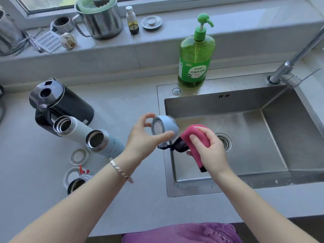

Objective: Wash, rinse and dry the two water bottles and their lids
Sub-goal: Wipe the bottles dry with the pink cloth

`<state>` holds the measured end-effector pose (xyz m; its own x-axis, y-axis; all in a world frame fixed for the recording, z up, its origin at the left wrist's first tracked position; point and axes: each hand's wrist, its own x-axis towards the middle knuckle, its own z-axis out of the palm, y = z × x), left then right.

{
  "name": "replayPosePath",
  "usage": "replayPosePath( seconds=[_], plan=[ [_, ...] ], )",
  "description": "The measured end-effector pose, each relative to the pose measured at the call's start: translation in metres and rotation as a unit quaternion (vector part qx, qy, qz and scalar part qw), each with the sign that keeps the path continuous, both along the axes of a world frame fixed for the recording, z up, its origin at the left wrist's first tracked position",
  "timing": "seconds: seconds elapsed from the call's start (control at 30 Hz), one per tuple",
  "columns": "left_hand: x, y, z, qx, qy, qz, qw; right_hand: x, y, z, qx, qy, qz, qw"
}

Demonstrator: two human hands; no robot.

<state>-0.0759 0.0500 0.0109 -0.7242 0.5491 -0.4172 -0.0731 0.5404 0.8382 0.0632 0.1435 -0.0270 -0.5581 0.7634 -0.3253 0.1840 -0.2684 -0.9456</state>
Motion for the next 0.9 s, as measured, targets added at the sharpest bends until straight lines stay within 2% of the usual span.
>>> replayPosePath(
  seconds=[0.03,0.07,0.1,0.17,0.27,0.37,0.53,0.67,0.8,0.9],
  plan=[
    [-0.015,0.000,-0.002,-0.065,0.120,-0.065,0.989,0.003,0.006,-0.003,-0.018,-0.020,-0.011,1.000],
    [-0.033,0.001,-0.004,-0.123,0.209,-0.124,0.962,0.005,0.012,-0.005,-0.025,-0.035,-0.022,0.999],
    [-0.053,0.004,-0.008,-0.180,0.264,-0.171,0.932,0.008,0.018,-0.006,-0.023,-0.046,-0.028,0.998],
    [-0.092,0.010,-0.016,-0.299,0.302,-0.232,0.875,0.009,0.027,-0.007,-0.016,-0.055,-0.027,0.998],
    [-0.135,0.013,-0.027,-0.424,0.257,-0.313,0.810,0.006,0.033,-0.005,-0.018,-0.067,0.004,0.998],
    [-0.162,0.012,-0.032,-0.441,0.216,-0.378,0.785,-0.006,0.032,-0.003,-0.005,-0.084,0.030,0.996],
    [-0.189,0.002,-0.044,-0.421,0.317,-0.433,0.731,-0.035,0.025,-0.002,0.005,-0.093,0.050,0.994],
    [-0.197,-0.002,-0.061,-0.425,0.283,-0.456,0.729,-0.055,0.021,0.000,0.019,-0.105,0.062,0.992],
    [-0.197,-0.009,-0.076,-0.437,0.288,-0.473,0.708,-0.069,0.024,0.001,0.020,-0.121,0.053,0.991],
    [-0.199,-0.012,-0.076,-0.443,0.252,-0.464,0.724,-0.075,0.028,0.007,-0.006,-0.103,0.052,0.993]
  ],
)
